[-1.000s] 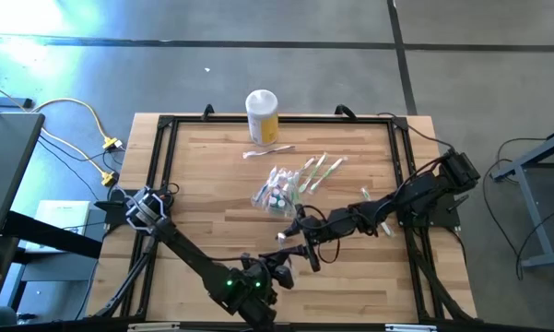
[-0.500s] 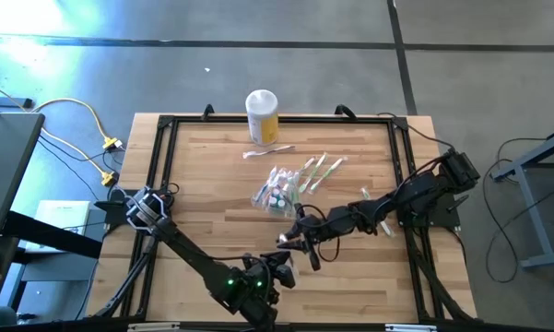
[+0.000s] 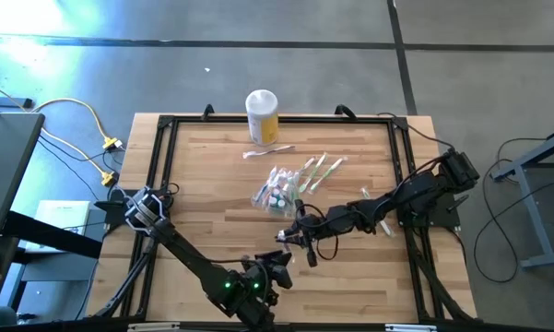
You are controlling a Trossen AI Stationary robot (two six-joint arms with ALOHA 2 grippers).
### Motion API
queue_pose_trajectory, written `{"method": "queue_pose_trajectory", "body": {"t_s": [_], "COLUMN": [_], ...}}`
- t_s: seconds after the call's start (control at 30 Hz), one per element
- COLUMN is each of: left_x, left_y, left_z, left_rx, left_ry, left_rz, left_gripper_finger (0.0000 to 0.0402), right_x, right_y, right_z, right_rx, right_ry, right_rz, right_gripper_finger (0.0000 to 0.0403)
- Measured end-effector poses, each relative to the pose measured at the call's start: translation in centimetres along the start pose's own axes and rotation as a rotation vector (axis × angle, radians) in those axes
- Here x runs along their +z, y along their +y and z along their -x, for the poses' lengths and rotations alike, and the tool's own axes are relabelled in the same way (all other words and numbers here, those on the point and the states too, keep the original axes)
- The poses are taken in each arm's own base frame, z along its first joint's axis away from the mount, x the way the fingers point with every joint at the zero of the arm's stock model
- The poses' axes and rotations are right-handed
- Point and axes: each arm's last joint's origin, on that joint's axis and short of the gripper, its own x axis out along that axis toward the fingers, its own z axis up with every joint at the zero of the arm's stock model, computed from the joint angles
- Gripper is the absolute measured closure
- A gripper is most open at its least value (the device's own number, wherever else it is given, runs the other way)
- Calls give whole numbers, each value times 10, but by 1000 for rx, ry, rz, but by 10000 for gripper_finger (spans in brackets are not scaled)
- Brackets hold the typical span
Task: Pick & Place toothbrushing station
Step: Put the violet toothbrush into the transparent organizer
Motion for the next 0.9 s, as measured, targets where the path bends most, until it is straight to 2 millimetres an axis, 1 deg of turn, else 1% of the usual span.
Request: {"method": "queue_pose_trajectory", "body": {"t_s": [0.1, 0.17, 0.23, 0.33, 0.43, 0.53, 0.63, 0.7, 0.8, 0.9], "left_x": [-2, -9, -20, -43, -74, -104, -126, -140, -164, -188], "left_y": [-3, -4, -5, -7, -9, -9, -10, -12, -16, -31], "left_z": [5, 12, 21, 34, 41, 41, 38, 39, 38, 35], "left_rx": [5, -8, -30, -116, -303, -530, -680, -718, -708, -667], "left_ry": [31, 31, 22, 20, 28, 59, 25, -49, -167, -250], "left_rz": [-5, 32, 104, 246, 435, 561, 644, 666, 775, 906], "left_gripper_finger": [213, 199, 191, 186, 186, 185, 185, 185, 185, 185], "right_x": [-2, -2, 1, 8, 10, 15, 20, 24, 22, 21], "right_y": [2, 5, 10, 20, 34, 47, 55, 57, 57, 49], "right_z": [1, 3, 7, 15, 25, 34, 41, 44, 44, 43], "right_rx": [-68, -120, -178, -291, -458, -595, -628, -630, -632, -636], "right_ry": [11, 27, 28, 34, 59, 63, 55, 45, 54, 66], "right_rz": [46, 99, 149, 234, 352, 439, 461, 461, 475, 487], "right_gripper_finger": [389, 392, 392, 392, 392, 392, 392, 392, 392, 392]}}
